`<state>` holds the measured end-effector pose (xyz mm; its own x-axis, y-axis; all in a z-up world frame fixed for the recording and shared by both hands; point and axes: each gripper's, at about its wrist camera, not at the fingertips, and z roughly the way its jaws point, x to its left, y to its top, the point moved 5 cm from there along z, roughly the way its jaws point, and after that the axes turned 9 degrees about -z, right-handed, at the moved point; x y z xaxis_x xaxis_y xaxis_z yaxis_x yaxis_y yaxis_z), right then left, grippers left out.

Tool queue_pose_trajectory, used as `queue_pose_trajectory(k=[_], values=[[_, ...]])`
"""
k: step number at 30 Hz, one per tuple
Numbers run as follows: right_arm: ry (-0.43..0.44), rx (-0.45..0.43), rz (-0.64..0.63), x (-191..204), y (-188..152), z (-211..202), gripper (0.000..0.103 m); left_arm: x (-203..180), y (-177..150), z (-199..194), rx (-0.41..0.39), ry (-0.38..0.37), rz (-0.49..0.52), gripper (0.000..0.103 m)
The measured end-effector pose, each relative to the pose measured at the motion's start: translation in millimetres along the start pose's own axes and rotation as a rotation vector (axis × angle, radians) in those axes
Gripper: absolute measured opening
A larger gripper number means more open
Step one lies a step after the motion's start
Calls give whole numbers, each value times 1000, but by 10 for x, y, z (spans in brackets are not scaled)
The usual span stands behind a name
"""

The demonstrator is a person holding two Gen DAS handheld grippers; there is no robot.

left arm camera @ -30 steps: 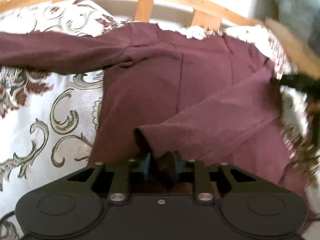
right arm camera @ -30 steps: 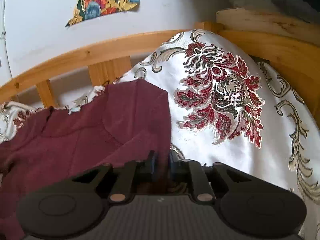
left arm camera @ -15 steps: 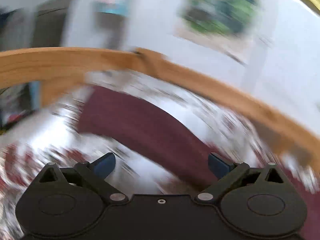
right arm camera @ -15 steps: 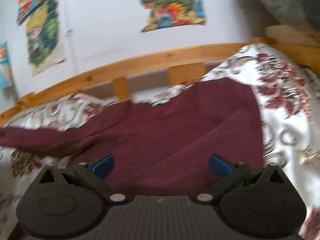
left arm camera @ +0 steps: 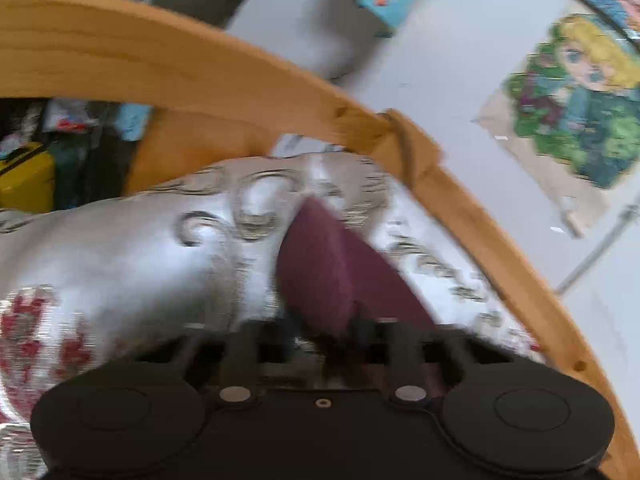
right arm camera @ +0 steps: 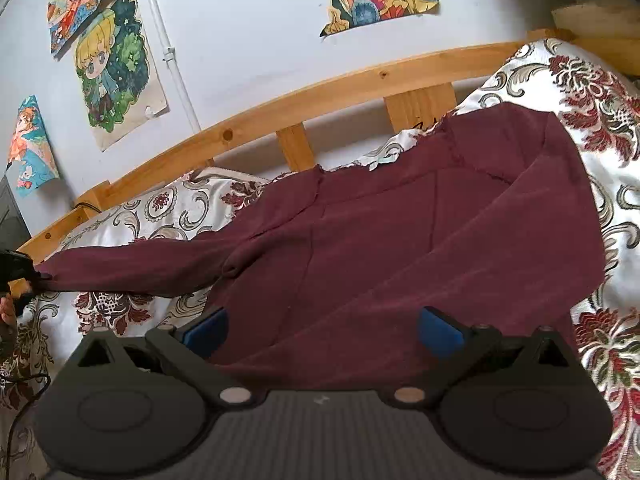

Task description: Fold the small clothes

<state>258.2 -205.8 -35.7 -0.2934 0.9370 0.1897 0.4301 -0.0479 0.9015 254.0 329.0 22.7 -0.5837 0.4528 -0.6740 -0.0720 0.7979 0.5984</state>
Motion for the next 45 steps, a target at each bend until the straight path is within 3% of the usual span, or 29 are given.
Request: queue_pose_trajectory(k=[5, 11, 16, 19, 23, 27, 32, 35, 38, 39, 40, 42, 45], values=[[-29, -16, 13, -40, -2, -97, 103, -268, -69, -305, -93, -150, 144, 10], [-46, -9, 18, -81, -12, -186, 103, -975, -345, -681, -97, -437, 347, 10], [-120, 6, -1, -131, -9, -295, 103, -1557, -942, -1153, 86, -735, 454, 10], [-153, 11, 8, -194, -31, -374, 103, -1768, -1408, -1379, 205, -875, 501, 10], [-215, 26, 16, -329, -87, -463, 103, -1886, -2111, -1578, 377, -989, 571, 11], [-315, 57, 52, -565, -186, -518, 103, -1813, -2814, -1642, 569, -1017, 638, 11], [-393, 45, 139, -894, -262, -604, 103, -1549, -3467, -1654, 638, -1035, 821, 12], [-419, 38, 153, -991, -279, -644, 103, -1369, -3648, -1642, 689, -1002, 862, 13], [-426, 50, 155, -1021, -290, -616, 103, -1277, -3708, -1585, 743, -936, 857, 32], [-425, 56, 157, -1019, -298, -599, 103, -1229, -3689, -1567, 755, -926, 847, 45], [-421, 62, 156, -1012, -309, -587, 103, -1195, -3670, -1546, 764, -915, 836, 52], [-409, 66, 154, -982, -320, -556, 103, -1148, -3561, -1505, 780, -900, 805, 78], [-393, 61, 131, -921, -309, -518, 103, -1045, -3372, -1410, 792, -845, 748, 91]])
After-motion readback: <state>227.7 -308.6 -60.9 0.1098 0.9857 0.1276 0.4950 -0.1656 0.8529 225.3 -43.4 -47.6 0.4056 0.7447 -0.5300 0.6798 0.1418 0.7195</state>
